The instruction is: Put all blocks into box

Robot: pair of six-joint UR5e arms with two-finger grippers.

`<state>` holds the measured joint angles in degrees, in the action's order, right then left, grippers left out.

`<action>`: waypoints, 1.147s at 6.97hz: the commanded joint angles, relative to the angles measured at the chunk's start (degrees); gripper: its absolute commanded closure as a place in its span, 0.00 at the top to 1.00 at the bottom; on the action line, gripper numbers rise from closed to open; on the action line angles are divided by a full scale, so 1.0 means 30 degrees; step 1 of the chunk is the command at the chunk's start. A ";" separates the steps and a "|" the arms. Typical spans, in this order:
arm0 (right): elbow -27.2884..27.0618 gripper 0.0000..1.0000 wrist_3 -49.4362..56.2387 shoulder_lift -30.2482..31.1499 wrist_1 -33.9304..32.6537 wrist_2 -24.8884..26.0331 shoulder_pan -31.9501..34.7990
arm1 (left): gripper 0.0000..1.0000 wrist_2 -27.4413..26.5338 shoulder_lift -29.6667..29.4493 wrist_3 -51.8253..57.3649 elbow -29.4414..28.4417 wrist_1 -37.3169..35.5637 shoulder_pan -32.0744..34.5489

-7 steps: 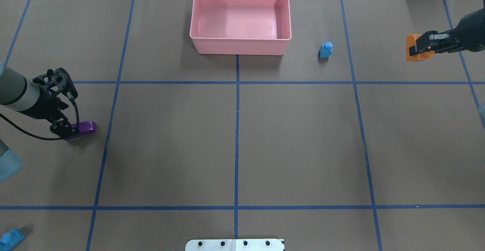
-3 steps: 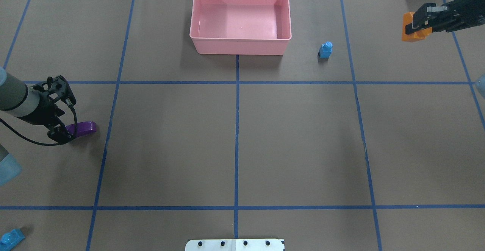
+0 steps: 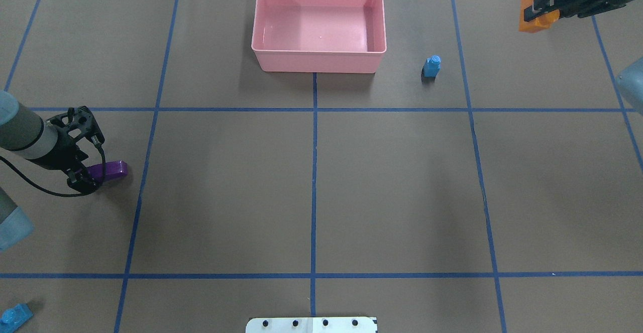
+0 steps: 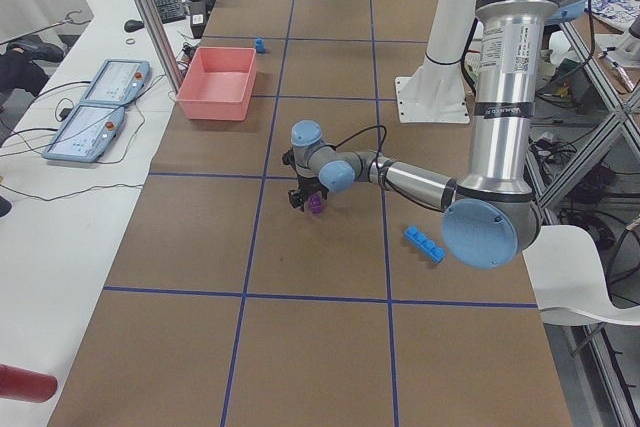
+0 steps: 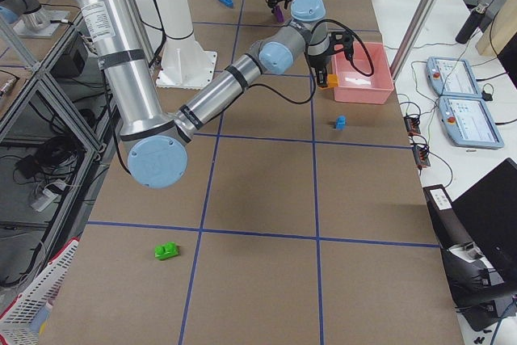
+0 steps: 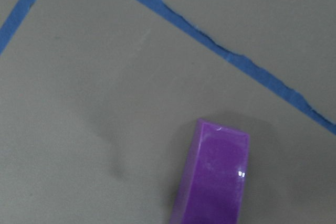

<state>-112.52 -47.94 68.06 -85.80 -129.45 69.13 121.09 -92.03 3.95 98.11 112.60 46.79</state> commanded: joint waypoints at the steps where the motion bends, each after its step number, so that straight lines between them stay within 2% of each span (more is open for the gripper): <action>1: 0.0969 0.00 -0.0046 -0.1762 -0.0932 0.0024 -0.0045 | 0.00 0.0122 0.0033 -0.1161 0.0227 -0.0002 -0.0041; 2: 0.1874 0.00 -0.0046 -0.2813 -0.0933 0.0024 -0.0336 | 0.00 0.0297 0.0120 -0.2534 0.0634 -0.0031 -0.0012; 3: 0.3362 0.00 -0.0046 -0.4273 -0.0904 0.0111 -0.1035 | 0.00 0.1430 0.0237 -0.3882 0.1247 -0.0090 0.0046; 4: 0.5697 0.00 -0.0220 -0.6434 -0.0874 0.0257 -0.1680 | 0.00 0.2863 0.0354 -0.4302 0.1891 -0.0525 0.0162; 5: 0.8447 0.00 -0.0251 -0.8283 -0.0381 0.0896 -0.2556 | 0.00 0.3138 0.0181 -0.4277 0.2884 -0.2067 0.0483; 6: 1.0853 0.00 -0.0309 -0.9897 0.0697 0.2237 -0.3435 | 0.00 0.3663 -0.0053 -0.4103 0.3358 -0.3213 0.1559; 7: 1.3023 0.00 -0.0426 -1.0754 0.2100 0.3556 -0.4198 | 0.00 0.4741 -0.0287 -0.4188 0.3479 -0.3283 0.2179; 8: 1.4814 0.00 -0.0427 -1.1140 0.3564 0.4555 -0.4786 | 0.00 0.4897 -0.0608 -0.4218 0.3451 -0.3313 0.2649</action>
<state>-75.43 -49.08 37.18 -80.19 -119.84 57.26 134.17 -92.83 -8.58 108.12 103.34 52.73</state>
